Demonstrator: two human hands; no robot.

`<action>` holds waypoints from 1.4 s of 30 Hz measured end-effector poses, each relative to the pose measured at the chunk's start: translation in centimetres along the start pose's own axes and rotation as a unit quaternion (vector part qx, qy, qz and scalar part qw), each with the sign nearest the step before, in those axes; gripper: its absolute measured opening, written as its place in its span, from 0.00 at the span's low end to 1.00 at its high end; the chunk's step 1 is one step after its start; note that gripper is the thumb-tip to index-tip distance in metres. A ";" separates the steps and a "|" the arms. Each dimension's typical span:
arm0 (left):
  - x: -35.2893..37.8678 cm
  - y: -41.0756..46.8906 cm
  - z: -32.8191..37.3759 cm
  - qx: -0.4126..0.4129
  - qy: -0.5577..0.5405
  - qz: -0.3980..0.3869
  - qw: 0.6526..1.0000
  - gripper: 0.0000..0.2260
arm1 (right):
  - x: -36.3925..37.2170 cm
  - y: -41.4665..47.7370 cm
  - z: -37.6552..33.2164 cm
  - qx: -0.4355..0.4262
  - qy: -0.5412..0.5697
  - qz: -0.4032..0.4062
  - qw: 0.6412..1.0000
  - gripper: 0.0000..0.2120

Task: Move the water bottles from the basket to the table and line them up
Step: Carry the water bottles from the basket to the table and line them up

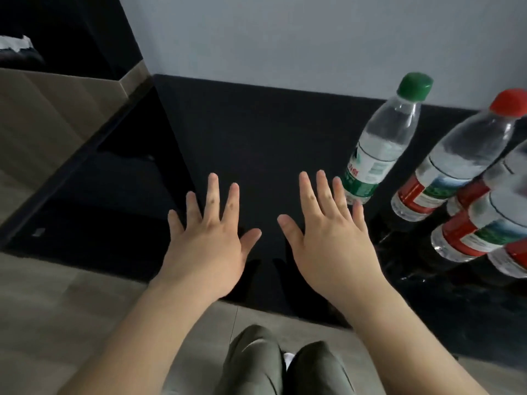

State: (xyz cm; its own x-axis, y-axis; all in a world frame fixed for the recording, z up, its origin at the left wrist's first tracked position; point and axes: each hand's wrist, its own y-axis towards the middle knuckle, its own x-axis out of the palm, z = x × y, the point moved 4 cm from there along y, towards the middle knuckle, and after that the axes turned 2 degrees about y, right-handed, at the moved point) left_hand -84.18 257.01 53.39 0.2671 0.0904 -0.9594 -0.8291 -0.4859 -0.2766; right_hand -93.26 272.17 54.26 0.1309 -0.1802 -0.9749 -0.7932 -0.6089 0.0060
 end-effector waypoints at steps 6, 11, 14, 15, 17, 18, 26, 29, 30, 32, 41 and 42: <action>-12.6 -2.5 -2.6 -0.035 -0.014 -0.034 0.999 0.36 | -11.6 3.2 -4.4 -0.055 0.013 -0.043 0.997 0.35; -22.5 -7.7 -6.1 -0.092 -0.026 -0.010 0.995 0.36 | -21.4 3.7 -10.0 -0.134 0.007 -0.083 0.988 0.35; -24.6 -10.9 -8.3 -0.132 -0.038 0.001 0.991 0.36 | -23.9 3.6 -13.2 -0.189 -0.008 -0.103 0.977 0.35; -24.6 -12.2 -9.1 -0.153 -0.042 -0.003 0.987 0.35 | -24.1 3.5 -14.3 -0.207 -0.011 -0.112 0.972 0.35; -24.1 -14.8 -10.9 -0.209 -0.054 -0.017 0.976 0.34 | -24.0 3.4 -16.7 -0.242 -0.009 -0.127 0.962 0.35; -23.7 -16.2 -11.8 -0.240 -0.067 -0.030 0.968 0.34 | -23.9 3.3 -18.1 -0.261 -0.006 -0.134 0.956 0.35; -20.9 -24.7 -17.7 -0.370 -0.123 -0.044 0.920 0.35 | -23.4 0.4 -28.8 -0.406 0.007 -0.141 0.903 0.35; -19.8 -26.4 -20.2 -0.398 -0.148 -0.040 0.905 0.35 | -22.4 -0.5 -32.3 -0.434 0.004 -0.149 0.888 0.35; -19.3 -26.9 -21.2 -0.404 -0.156 -0.042 0.900 0.35 | -22.0 -0.8 -33.5 -0.443 0.002 -0.149 0.884 0.34; -18.2 -28.0 -23.6 -0.415 -0.173 -0.045 0.892 0.35 | -21.2 -1.2 -36.1 -0.454 -0.003 -0.152 0.878 0.34; -15.0 -32.0 -38.8 -0.448 -0.181 -0.048 0.874 0.36 | -15.4 -2.4 -51.7 -0.471 -0.018 -0.150 0.869 0.34; -14.8 -32.4 -40.7 -0.449 -0.182 -0.045 0.873 0.36 | -14.7 -2.6 -53.6 -0.471 -0.017 -0.154 0.869 0.35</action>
State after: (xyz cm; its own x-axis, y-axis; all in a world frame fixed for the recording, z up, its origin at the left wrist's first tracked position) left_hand -41.24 236.06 78.76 0.0011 0.3549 -0.9349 -0.0489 -0.9338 -0.3545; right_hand -61.25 235.01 80.52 0.2207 0.1170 -0.9683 0.1163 -0.9889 -0.0930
